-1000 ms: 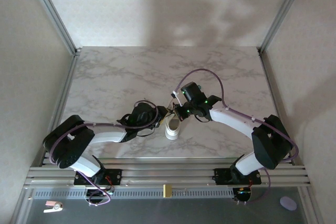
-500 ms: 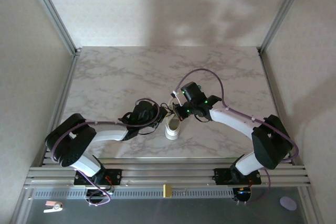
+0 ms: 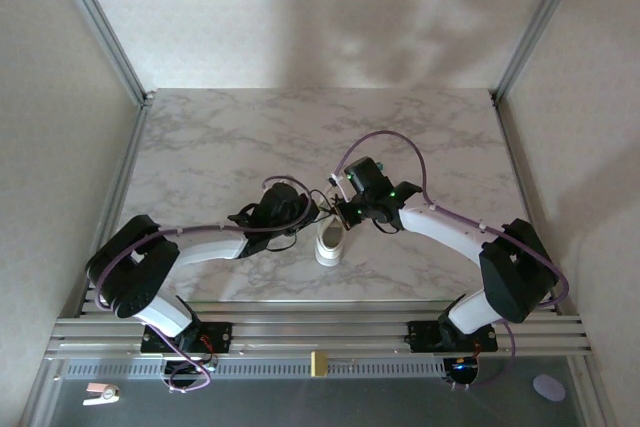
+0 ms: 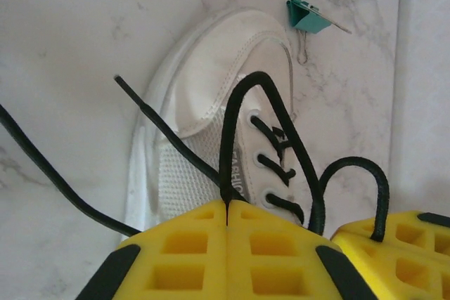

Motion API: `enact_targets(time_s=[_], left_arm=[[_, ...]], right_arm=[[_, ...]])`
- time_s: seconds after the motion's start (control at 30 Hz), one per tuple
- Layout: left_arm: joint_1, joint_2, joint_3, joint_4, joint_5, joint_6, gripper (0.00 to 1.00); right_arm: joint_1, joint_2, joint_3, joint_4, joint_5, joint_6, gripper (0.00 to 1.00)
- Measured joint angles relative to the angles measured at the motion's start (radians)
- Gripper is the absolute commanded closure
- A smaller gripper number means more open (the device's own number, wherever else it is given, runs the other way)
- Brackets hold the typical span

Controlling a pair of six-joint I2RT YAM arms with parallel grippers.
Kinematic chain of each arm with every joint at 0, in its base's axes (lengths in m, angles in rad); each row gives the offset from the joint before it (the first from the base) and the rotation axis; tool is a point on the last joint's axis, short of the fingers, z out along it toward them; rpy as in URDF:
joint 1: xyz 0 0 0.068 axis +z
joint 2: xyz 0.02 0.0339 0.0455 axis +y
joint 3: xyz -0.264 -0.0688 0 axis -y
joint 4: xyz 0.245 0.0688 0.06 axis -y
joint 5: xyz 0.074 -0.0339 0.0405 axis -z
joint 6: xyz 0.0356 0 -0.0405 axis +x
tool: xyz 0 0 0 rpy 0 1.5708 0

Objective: Tie the shoes

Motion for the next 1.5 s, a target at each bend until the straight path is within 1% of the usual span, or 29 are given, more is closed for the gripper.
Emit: enact_targets(time_s=[0.2,0.4,0.7,0.87,0.97,1.0,1.07,1.13,1.23,1.33,1.37,1.5], left_arm=[[0.000,0.013,0.033,-0.092,-0.037,0.186,1.00],[0.000,0.034,0.063,-0.164,-0.085,0.321,1.00],[0.000,0.066,0.090,-0.280,-0.215,0.438,1.00],[0.000,0.064,0.090,-0.296,-0.225,0.448,1.00],[0.000,0.031,0.072,-0.266,-0.187,0.399,1.00],[0.002,0.012,0.059,-0.245,-0.170,0.371,0.96],[0.003,-0.029,0.031,-0.185,-0.119,0.291,0.81],[0.003,-0.046,0.014,-0.119,-0.071,0.201,0.71],[0.003,-0.044,-0.003,-0.016,-0.001,0.048,0.66],[0.003,-0.019,-0.018,0.076,0.059,-0.090,0.63],[0.003,-0.005,-0.019,0.100,0.076,-0.129,0.61],[0.002,0.047,-0.031,0.190,0.124,-0.258,0.60]], right_arm=[[0.000,0.003,0.005,-0.028,0.050,-0.018,1.00],[0.003,0.006,0.012,-0.037,0.079,-0.018,1.00],[0.002,0.026,0.014,-0.078,0.146,-0.023,1.00],[0.002,0.027,0.015,-0.081,0.151,-0.026,1.00],[0.002,0.027,0.015,-0.079,0.134,-0.025,1.00],[0.002,0.027,0.015,-0.077,0.128,-0.025,1.00],[0.002,0.026,0.015,-0.071,0.114,-0.024,1.00],[0.002,0.023,0.015,-0.065,0.102,-0.021,1.00],[0.002,0.016,0.014,-0.061,0.092,-0.018,1.00],[0.002,0.012,0.014,-0.061,0.083,-0.017,1.00],[0.002,0.012,0.014,-0.061,0.082,-0.017,1.00],[0.002,0.011,0.011,-0.057,0.080,-0.017,1.00]])
